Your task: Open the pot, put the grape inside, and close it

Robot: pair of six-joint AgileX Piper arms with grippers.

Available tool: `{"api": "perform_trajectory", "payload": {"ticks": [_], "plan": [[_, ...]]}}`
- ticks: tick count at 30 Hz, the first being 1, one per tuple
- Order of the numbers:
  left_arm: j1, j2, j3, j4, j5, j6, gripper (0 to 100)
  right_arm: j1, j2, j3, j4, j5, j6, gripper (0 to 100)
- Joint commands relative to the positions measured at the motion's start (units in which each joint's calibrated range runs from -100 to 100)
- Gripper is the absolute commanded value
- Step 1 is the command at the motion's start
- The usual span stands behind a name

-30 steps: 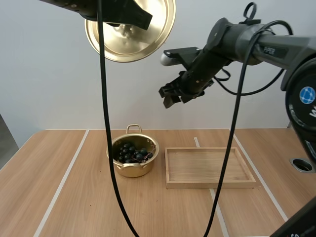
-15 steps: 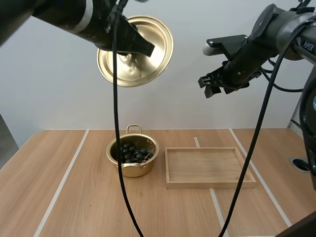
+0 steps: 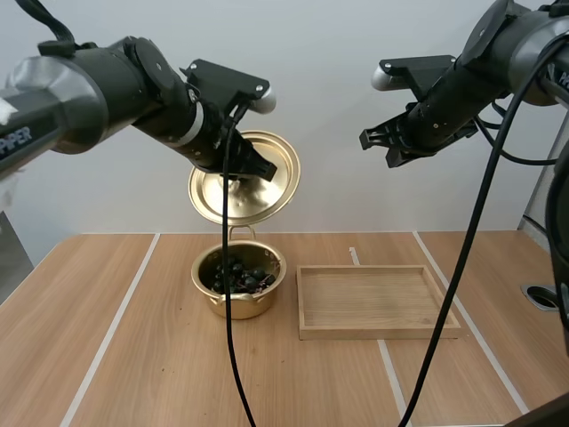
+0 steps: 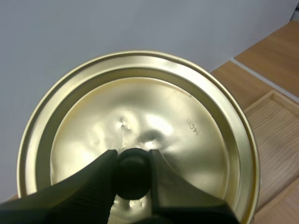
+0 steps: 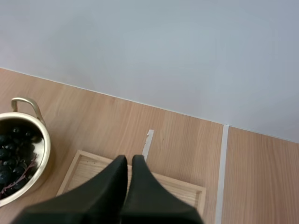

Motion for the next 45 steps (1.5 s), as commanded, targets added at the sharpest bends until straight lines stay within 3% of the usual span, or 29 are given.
{"api": "perform_trajectory", "payload": {"ticks": [1, 17, 37, 45], "plan": [[0.05, 2.4, 1.29, -0.25, -3.15, 0.37, 0, -0.19, -1.03, -0.39, 0.62, 0.34, 0.25, 0], [0.05, 15.88, 4.68, -0.16, -8.01, 1.84, 0, -0.19, -1.15, -0.39, 0.62, 0.34, 0.25, 0], [0.05, 23.38, 4.8, 2.69, -9.63, 1.2, 0, -0.19, -1.15, -0.39, 0.62, 0.34, 0.25, 0], [0.05, 25.58, 4.8, 9.3, -10.12, -2.87, 0, -0.19, -1.15, -0.39, 0.62, 0.34, 0.25, 0]]}}
